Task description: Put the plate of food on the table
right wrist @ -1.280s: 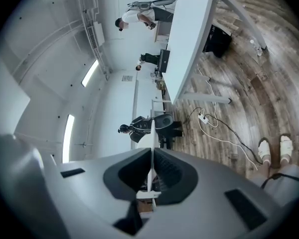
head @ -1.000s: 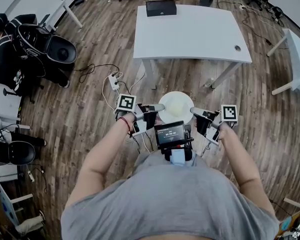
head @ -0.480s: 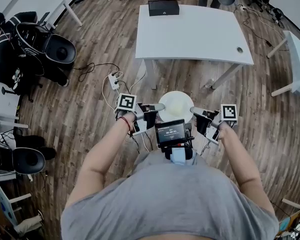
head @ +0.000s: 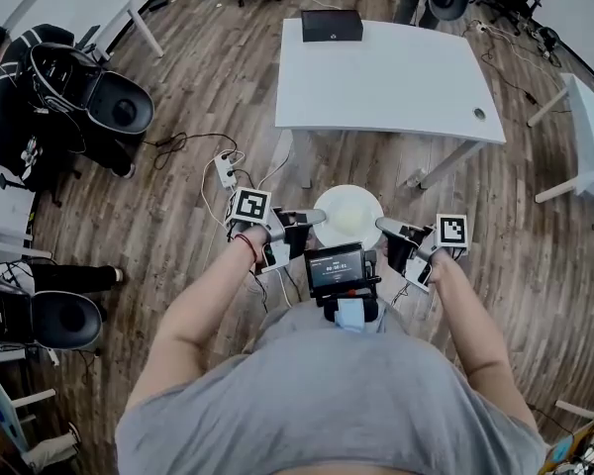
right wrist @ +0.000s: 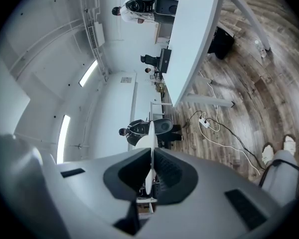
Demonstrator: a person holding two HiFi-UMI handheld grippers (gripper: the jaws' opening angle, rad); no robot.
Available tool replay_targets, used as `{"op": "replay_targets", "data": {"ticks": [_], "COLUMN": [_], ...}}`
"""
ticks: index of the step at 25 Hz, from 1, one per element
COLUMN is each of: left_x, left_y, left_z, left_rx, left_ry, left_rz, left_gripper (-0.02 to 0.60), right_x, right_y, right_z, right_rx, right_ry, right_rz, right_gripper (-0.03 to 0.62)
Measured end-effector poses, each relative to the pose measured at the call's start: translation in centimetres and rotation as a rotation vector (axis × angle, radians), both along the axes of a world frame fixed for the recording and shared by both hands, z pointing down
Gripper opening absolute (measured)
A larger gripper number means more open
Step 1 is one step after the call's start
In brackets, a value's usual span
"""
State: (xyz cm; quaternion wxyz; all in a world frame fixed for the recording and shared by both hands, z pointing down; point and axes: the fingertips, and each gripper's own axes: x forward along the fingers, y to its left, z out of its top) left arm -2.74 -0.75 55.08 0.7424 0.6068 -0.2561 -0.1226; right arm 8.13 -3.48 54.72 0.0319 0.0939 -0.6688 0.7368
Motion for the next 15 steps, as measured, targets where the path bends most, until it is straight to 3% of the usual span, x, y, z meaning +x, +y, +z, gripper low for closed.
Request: {"op": "replay_targets", "data": {"ticks": [15], "left_x": [0.06], "left_y": [-0.38], "left_z": [0.78], "left_rx": [0.015], "left_ry": [0.000], "left_rz": [-0.009], "left_gripper": [0.031], "right_x": [-0.02], "right_y": [-0.29], "right_z": [0.55], "right_rx": [0.005], "right_ry": [-0.008], "right_rz": [-0.004], "right_gripper": [0.040]}}
